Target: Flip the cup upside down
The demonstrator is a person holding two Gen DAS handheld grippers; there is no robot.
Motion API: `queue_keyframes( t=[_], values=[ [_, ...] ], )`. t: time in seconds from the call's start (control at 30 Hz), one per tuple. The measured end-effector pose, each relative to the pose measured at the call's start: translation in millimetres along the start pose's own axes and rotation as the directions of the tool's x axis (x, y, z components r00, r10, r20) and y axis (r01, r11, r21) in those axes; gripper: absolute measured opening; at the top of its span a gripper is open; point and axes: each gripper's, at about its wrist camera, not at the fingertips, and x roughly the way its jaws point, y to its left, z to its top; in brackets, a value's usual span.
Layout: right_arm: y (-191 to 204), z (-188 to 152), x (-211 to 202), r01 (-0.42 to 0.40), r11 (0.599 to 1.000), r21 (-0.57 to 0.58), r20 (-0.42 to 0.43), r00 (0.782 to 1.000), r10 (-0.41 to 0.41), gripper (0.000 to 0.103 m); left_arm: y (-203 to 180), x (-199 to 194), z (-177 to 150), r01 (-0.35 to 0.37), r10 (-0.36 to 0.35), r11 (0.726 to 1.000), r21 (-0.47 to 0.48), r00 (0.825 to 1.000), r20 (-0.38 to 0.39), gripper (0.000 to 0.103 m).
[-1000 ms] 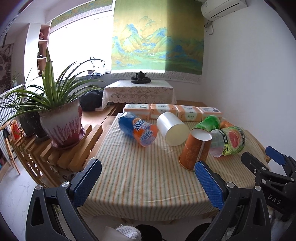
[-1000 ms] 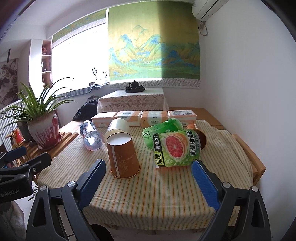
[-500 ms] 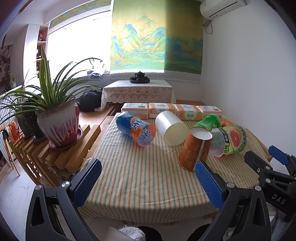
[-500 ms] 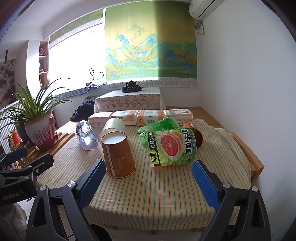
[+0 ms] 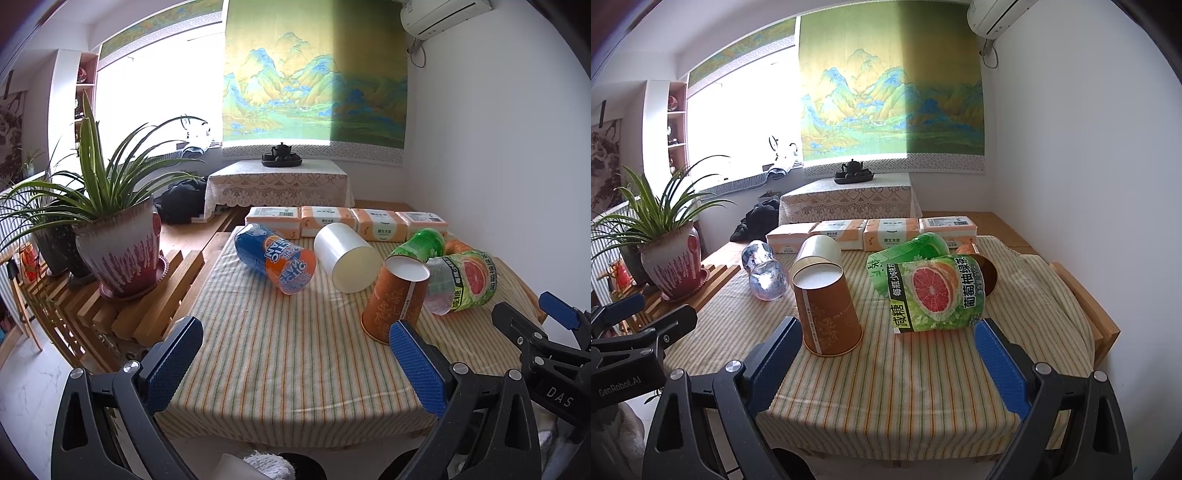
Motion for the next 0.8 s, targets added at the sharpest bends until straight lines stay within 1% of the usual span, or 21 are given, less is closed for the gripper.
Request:
queue_keyframes(
  t=[0.8],
  values=[
    [-3.3, -1.5, 0.1, 0.006, 1.0, 0.007, 0.001, 1.0, -0.007, 0.092, 1.1, 0.1, 1.3, -0.005, 0.005, 1.0, -0.004, 1.0, 0.01, 0.102]
  ],
)
